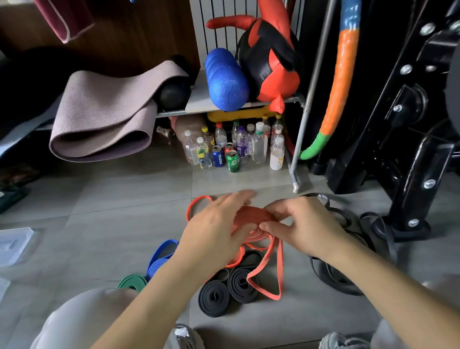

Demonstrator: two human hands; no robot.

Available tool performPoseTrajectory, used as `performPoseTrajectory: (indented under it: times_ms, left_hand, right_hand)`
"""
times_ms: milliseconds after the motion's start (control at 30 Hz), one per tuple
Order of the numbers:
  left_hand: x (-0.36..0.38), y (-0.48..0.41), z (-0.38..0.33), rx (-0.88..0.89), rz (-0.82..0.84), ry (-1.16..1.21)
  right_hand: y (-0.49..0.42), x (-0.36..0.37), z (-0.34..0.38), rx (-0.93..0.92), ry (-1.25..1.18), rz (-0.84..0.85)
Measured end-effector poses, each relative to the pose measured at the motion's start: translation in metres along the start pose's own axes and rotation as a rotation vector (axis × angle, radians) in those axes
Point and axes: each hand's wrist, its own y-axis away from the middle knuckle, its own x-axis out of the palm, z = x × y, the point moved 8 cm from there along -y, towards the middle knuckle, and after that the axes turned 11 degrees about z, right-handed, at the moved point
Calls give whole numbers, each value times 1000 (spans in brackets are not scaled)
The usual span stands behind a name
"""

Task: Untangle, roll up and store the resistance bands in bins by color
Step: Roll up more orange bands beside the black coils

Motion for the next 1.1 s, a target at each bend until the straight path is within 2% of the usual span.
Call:
performPoseTrajectory:
  times_ms: [67, 233, 400, 500, 633, 833, 933, 1000, 1100]
  left_hand:
    - [-1, -1, 0, -19, -1, -20]
    - [2, -4, 10, -76, 38, 130]
    - [-6, 3, -18, 212, -84, 1]
    - [-12, 3, -14, 236, -154, 154]
    - [-31, 4, -2, 144, -292, 356]
    - [-29, 5, 8, 89, -353, 722]
    - [-18, 1, 10, 59, -282, 870]
    - [-13, 1, 8, 31, -215, 747]
    - [-12, 5, -10, 147, -170, 170]
  right_hand:
    - [0, -1, 1, 0, -5, -19]
    - [2, -3, 2, -33, -78, -56]
    - [2, -12, -6, -38, -264, -94]
    - [6, -21, -6, -80, -509, -130]
    - [7, -25, -11, -67, -663, -168]
    - [11, -32, -2, -114, -694, -211]
    - [14, -36, 0, -146, -642, -218]
    - [14, -32, 0, -120, -570, -185]
    - [10, -19, -4, -54, -419, -108]
